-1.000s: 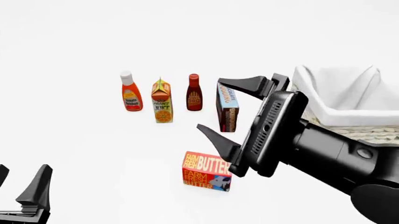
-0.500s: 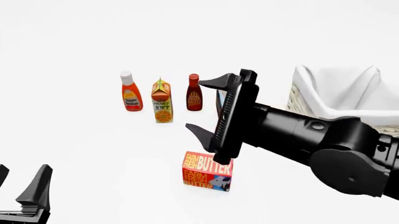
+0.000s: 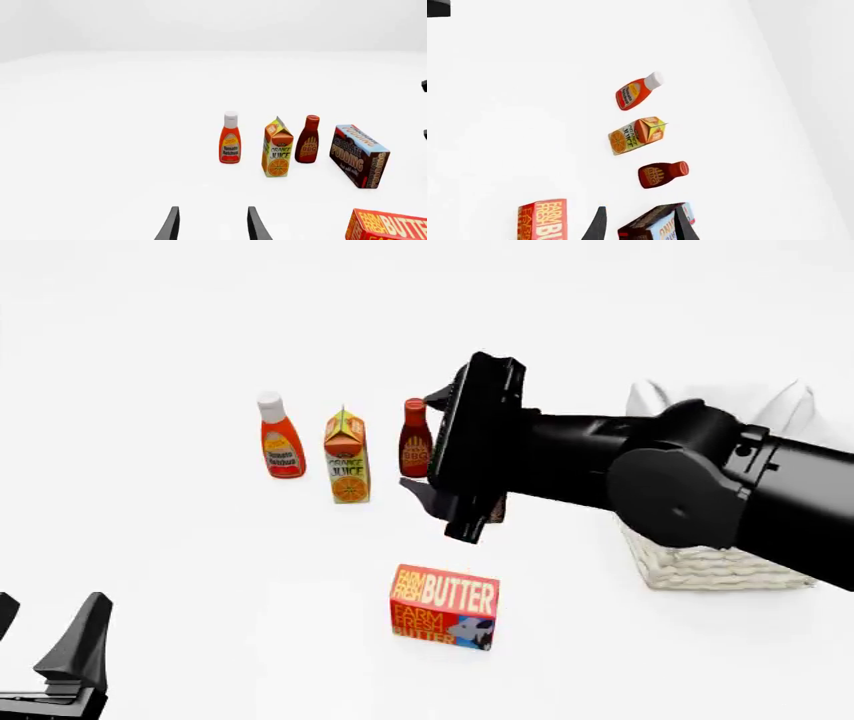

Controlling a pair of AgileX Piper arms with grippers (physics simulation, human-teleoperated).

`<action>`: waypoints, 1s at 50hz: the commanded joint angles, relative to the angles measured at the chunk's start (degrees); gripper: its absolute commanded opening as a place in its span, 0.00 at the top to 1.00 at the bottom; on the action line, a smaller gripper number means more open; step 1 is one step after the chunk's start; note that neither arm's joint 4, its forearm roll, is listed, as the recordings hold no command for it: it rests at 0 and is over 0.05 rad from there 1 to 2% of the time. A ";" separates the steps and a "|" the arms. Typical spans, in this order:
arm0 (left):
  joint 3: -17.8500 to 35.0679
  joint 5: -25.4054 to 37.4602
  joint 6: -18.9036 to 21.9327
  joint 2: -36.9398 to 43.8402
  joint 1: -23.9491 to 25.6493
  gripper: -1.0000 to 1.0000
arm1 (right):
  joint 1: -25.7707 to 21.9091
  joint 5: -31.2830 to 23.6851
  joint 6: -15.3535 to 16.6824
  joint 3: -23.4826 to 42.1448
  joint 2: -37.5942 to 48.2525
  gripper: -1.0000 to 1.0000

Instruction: Pick the butter and place it in the basket.

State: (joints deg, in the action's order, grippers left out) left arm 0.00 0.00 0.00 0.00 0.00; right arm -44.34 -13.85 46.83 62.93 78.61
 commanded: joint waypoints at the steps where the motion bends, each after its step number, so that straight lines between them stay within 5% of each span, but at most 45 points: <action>1: 0.00 0.00 0.00 0.00 0.00 0.00 | 3.28 -11.15 -6.61 10.01 7.57 0.00; 50: 0.00 0.00 0.00 0.00 0.00 0.00 | 0.06 -7.25 -6.72 0.63 12.00 0.00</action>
State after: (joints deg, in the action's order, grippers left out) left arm 0.00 0.00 0.00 0.00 0.00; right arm -42.97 -21.65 40.50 65.25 90.45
